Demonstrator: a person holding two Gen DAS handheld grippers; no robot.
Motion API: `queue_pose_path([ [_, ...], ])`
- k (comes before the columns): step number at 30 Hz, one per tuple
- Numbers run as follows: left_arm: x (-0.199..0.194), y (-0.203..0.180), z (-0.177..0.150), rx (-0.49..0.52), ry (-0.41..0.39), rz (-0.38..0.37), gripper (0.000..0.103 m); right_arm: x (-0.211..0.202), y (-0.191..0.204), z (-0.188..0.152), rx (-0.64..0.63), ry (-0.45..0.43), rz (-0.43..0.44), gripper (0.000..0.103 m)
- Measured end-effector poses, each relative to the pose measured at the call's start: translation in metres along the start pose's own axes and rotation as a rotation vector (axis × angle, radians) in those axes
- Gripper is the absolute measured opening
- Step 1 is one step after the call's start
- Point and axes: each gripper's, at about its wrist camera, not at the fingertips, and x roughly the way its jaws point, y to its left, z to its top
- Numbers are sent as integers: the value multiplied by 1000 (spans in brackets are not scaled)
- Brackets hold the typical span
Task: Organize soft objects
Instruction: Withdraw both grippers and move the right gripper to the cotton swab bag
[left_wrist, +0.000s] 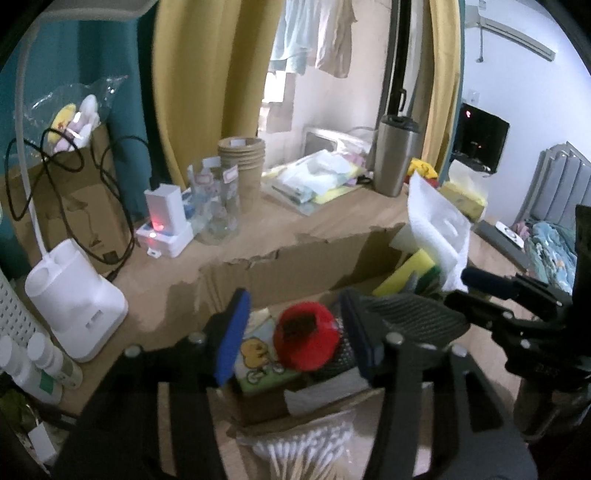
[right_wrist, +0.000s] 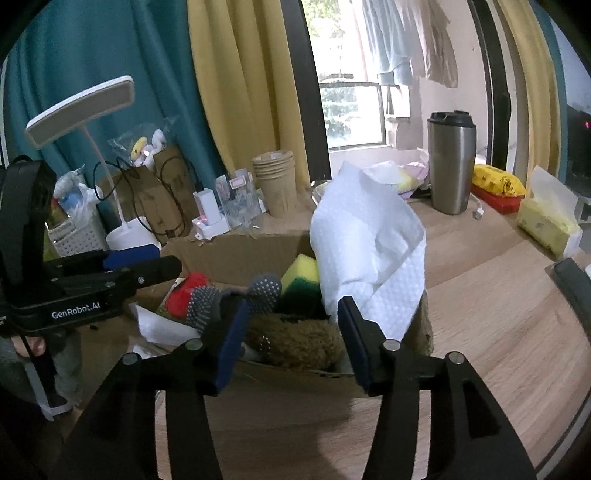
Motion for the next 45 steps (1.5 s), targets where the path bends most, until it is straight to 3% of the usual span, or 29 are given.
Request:
queue_pose_path([
  [23, -59, -7, -1, 3, -89, -17, 59, -47, 14, 0, -17, -53, -49, 54],
  [45, -105, 14, -45, -18, -87, 12, 59, -76, 46, -9, -39, -71, -62, 54],
])
